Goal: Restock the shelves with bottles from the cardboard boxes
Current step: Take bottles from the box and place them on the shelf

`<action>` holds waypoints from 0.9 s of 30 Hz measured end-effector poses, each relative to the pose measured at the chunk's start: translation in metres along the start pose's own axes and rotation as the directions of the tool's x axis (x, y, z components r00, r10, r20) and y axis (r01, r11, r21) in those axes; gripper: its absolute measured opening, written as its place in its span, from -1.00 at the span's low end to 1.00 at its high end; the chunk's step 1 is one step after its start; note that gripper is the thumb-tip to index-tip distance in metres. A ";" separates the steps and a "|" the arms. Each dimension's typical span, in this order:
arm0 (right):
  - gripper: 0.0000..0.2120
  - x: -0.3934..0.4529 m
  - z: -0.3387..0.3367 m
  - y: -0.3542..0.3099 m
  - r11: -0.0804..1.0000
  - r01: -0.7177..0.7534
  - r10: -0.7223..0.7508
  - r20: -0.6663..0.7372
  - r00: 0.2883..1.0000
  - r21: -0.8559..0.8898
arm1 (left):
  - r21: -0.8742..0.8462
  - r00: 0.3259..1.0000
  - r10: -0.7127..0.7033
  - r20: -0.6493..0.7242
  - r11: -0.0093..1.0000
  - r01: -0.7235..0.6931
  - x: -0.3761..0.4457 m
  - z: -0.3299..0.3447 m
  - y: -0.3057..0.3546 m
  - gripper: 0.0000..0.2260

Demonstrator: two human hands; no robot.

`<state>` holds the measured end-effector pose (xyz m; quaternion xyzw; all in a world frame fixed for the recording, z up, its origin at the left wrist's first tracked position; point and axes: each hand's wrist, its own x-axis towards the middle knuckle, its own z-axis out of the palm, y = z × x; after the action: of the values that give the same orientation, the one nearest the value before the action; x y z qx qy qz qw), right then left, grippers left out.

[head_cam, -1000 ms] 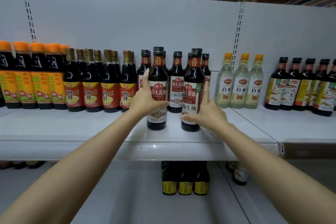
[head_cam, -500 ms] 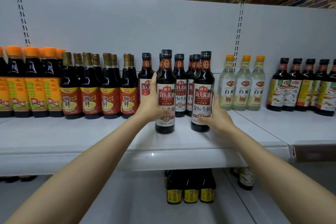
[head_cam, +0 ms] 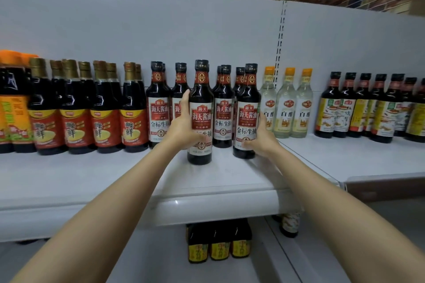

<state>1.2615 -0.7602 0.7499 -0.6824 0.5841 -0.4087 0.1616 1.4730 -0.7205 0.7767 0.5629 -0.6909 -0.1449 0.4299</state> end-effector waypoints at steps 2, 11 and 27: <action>0.01 0.010 -0.003 0.007 1.000 -0.016 0.016 0.005 1.000 0.009 | 0.003 1.000 -0.011 -0.001 1.000 0.011 0.002 0.002 0.002 0.16; 0.00 0.049 -0.010 0.033 0.999 -0.030 0.028 0.060 0.998 0.028 | 0.053 0.999 -0.030 -0.012 0.998 0.031 0.014 0.013 0.007 0.15; 0.01 0.083 0.004 0.040 0.997 0.067 -0.069 0.084 0.994 0.022 | 0.035 0.999 -0.040 -0.032 0.999 0.041 0.026 0.026 0.009 0.13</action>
<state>1.2366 -0.8492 0.7500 -0.7171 0.5492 -0.3901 0.1787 1.4481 -0.7484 0.7788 0.5865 -0.6751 -0.1324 0.4276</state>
